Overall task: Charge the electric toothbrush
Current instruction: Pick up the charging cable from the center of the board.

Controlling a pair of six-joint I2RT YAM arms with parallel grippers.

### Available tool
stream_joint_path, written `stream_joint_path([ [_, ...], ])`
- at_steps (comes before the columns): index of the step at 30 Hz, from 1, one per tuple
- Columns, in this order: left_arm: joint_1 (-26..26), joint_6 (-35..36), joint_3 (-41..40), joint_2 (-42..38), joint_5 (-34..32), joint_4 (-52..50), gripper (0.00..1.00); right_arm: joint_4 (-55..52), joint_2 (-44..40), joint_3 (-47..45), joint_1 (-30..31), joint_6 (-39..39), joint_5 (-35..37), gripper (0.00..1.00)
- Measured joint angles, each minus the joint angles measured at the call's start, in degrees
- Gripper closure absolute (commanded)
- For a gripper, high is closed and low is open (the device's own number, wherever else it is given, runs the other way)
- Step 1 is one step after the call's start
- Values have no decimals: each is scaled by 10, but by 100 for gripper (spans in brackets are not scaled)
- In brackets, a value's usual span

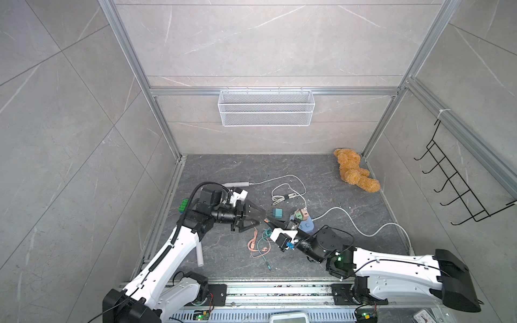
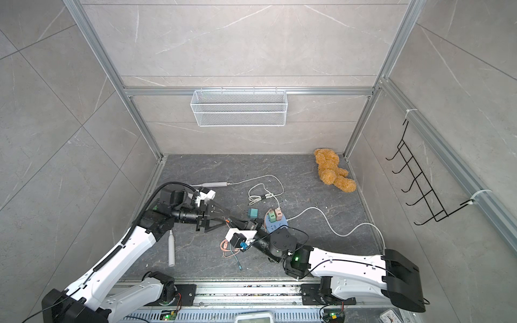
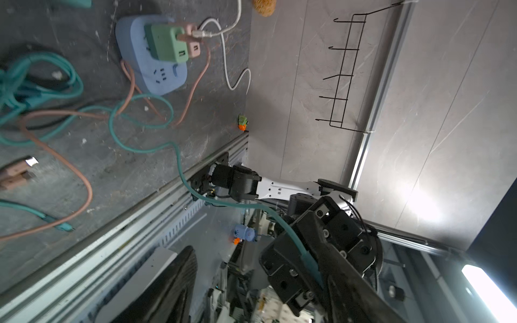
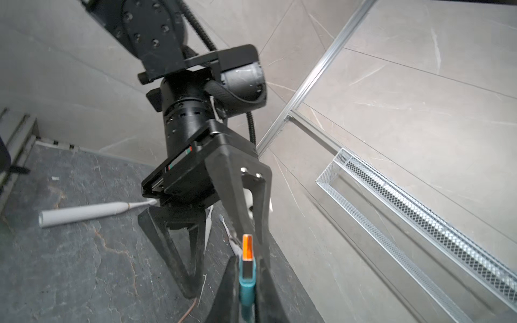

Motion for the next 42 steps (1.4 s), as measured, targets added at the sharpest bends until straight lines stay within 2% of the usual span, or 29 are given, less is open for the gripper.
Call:
stream_joint_path([
  [1,12,15,12,-6,0,-13,16,-27,-15,10,0,17,3,100],
  [2,19,24,17,-12,0,-18,3,-53,-28,18,-1,35,4,100],
  [3,27,36,21,-20,-1,-19,1,-83,-41,27,-4,56,3,100],
  [6,33,42,22,-45,1,-16,1,-175,-65,52,-30,128,-24,100],
  [13,9,79,22,-81,-5,-19,1,-353,-43,118,-137,281,-175,100],
  [17,-43,123,23,-77,-41,-54,1,-419,4,154,-149,319,-239,100],
  [21,-94,169,34,-50,-115,-111,1,-471,52,189,-150,337,-288,100],
  [28,-111,195,40,-18,-203,-155,1,-514,85,212,-150,349,-337,100],
  [31,-112,192,40,-9,-222,-155,5,-524,95,218,-150,350,-351,100],
  [36,-120,175,40,0,-225,-136,26,-540,115,231,-150,351,-359,100],
  [42,-141,167,38,20,-217,-119,40,-547,123,237,-150,351,-359,100],
])
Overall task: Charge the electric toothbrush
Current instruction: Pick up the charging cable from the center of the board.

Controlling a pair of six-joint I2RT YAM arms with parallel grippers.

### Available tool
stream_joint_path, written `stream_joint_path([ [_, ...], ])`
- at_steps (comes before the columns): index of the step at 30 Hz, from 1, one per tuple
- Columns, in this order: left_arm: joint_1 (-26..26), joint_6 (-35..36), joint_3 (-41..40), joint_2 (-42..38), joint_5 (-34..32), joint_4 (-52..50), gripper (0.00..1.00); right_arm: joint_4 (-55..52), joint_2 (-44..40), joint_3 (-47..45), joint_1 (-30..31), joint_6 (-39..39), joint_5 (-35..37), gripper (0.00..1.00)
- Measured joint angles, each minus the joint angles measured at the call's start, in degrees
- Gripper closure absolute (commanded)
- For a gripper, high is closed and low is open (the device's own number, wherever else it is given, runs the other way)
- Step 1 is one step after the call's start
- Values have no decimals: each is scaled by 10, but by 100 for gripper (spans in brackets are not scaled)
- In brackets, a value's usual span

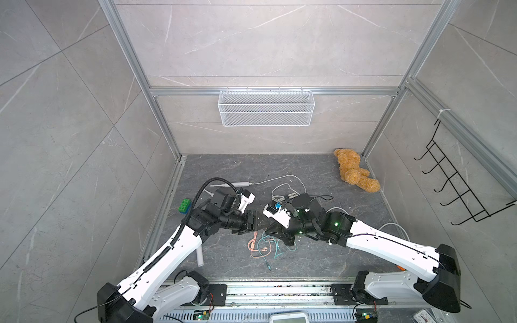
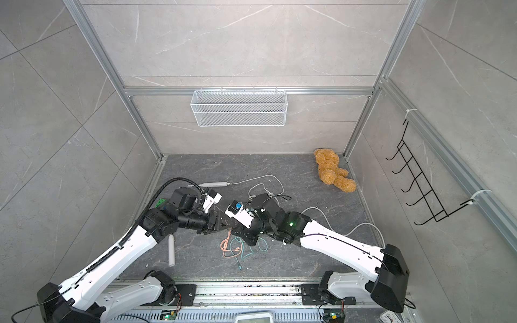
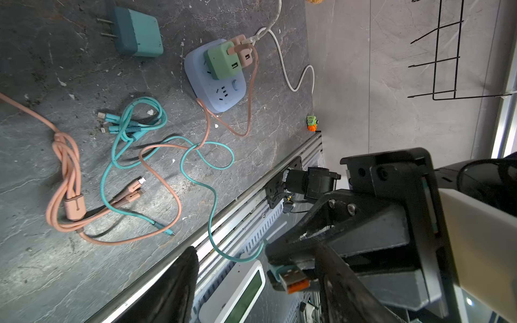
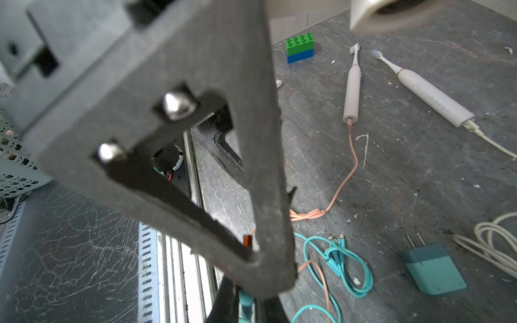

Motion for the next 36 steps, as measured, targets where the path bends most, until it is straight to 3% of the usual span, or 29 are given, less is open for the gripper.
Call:
stream_joint_path([
  [10,-27,-4,-1,21,5,14,63,-30,16,4,0,0,15,100],
  [19,-40,-6,-1,40,-1,29,76,-45,21,4,0,12,39,100],
  [29,-43,1,-1,60,-9,28,82,-47,20,-2,1,23,60,100],
  [36,-45,3,0,65,-9,28,100,-42,19,-8,1,26,63,100],
])
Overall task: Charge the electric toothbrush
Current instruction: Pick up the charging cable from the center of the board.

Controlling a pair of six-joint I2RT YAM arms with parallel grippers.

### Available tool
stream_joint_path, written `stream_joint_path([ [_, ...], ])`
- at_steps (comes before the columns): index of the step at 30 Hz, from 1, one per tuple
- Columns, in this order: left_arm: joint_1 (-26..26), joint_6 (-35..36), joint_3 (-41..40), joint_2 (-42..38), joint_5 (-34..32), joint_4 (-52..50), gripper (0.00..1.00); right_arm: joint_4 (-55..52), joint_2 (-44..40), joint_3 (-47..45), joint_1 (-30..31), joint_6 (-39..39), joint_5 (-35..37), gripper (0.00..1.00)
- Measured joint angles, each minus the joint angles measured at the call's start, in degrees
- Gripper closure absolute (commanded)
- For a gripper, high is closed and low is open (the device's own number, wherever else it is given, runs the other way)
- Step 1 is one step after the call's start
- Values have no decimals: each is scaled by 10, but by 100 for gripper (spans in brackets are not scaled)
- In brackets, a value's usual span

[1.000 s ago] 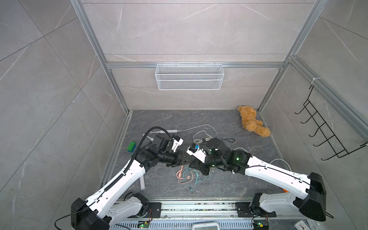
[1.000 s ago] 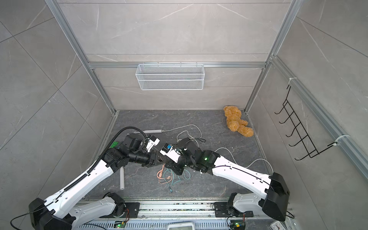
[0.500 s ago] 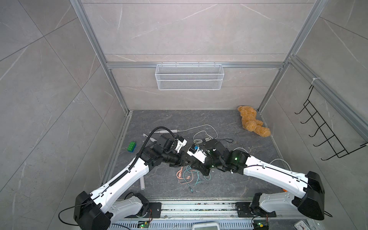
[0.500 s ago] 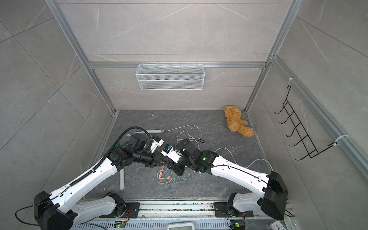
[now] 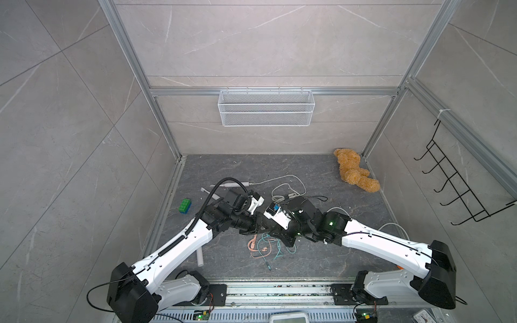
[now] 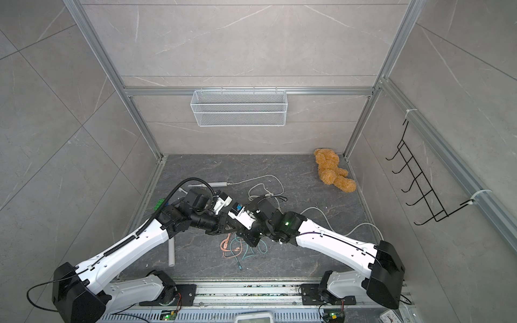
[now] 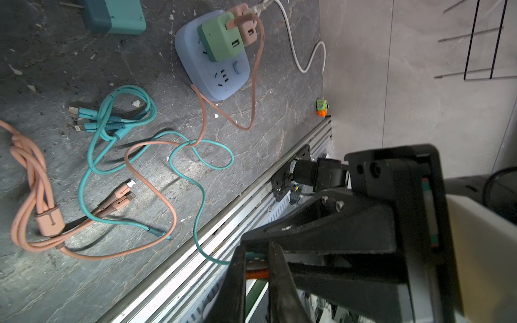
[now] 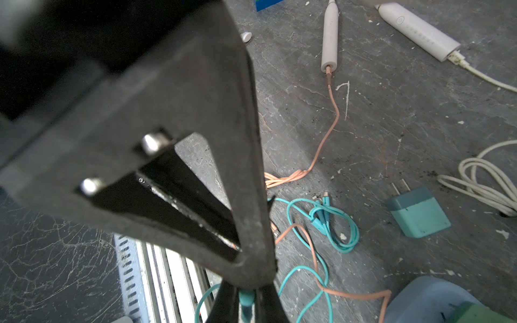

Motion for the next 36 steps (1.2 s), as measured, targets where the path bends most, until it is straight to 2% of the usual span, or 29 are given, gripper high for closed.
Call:
stream_joint_path([
  [3,0,0,0,0,0,1,100,16,-8,-12,0,0,1,100],
  [4,-1,-1,0,0,0,2,100,20,-11,-16,0,0,1,95],
  [6,-2,-2,0,-1,-1,3,100,32,-19,-27,0,2,1,77],
  [8,-3,-6,0,-1,-3,-2,100,48,-25,-34,-1,5,1,65],
  [12,-3,-16,0,-4,-16,-15,100,104,-55,-63,-1,4,4,51],
  [15,7,-31,-3,-13,-19,-24,100,180,-102,-120,-2,5,11,44],
  [19,48,-76,-29,-47,-14,-7,100,302,-143,-215,-2,16,12,43],
  [24,95,-145,-75,-92,-6,34,100,480,-106,-300,-2,56,9,45],
  [32,102,-217,-108,-114,13,94,100,766,27,-329,-2,129,10,50],
  [36,107,-236,-117,-124,16,108,100,837,62,-333,-2,151,23,54],
])
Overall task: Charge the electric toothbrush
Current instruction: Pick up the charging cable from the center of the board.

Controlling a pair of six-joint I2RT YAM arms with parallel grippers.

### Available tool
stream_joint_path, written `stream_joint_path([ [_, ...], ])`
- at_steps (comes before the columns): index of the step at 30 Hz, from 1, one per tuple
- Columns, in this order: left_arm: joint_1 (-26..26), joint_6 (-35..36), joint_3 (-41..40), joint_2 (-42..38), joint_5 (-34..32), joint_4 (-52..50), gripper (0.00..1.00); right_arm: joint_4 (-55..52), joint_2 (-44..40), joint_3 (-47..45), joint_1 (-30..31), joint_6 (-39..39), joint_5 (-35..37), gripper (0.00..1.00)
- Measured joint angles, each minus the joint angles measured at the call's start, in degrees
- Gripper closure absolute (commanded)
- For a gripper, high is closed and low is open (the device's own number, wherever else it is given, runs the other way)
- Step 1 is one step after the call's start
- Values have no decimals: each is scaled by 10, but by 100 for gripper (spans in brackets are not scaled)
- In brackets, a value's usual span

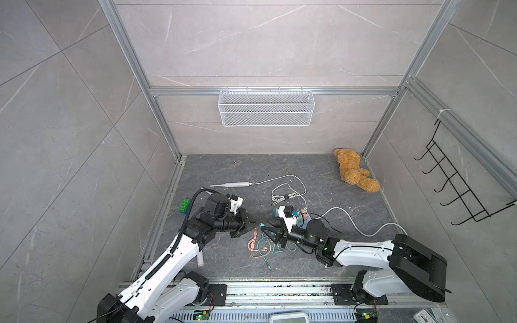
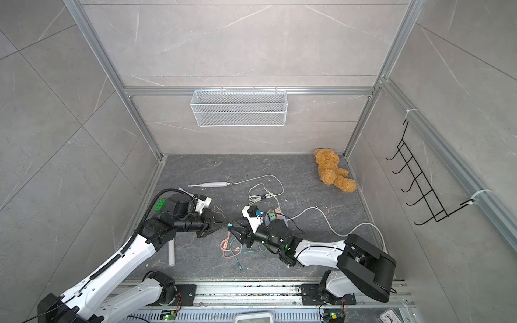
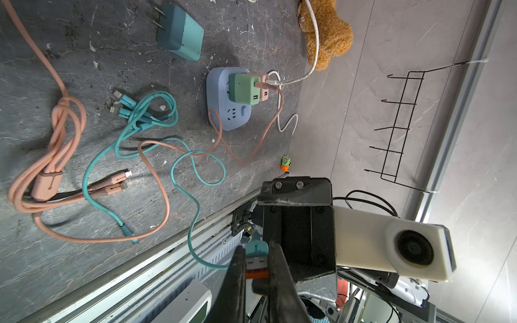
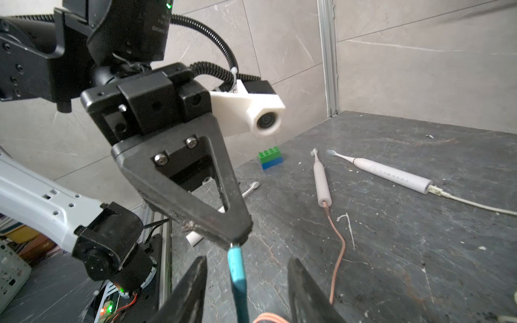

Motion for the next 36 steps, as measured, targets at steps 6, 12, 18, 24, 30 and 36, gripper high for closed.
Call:
stream_joint_path([
  [6,10,-13,-2,-9,2,17,100,52,30,0,0,20,-2,68],
  [12,14,-21,-6,-10,3,22,100,68,32,0,0,34,-7,81],
  [18,19,-25,-13,-13,11,29,100,72,32,0,-1,43,-16,95],
  [24,25,-34,-19,-23,15,32,100,72,34,0,-1,55,-22,64],
  [30,30,-41,-19,-29,14,45,100,74,56,7,-1,61,-29,64],
  [36,32,-48,-21,-35,14,50,100,76,63,13,-1,68,-39,88],
])
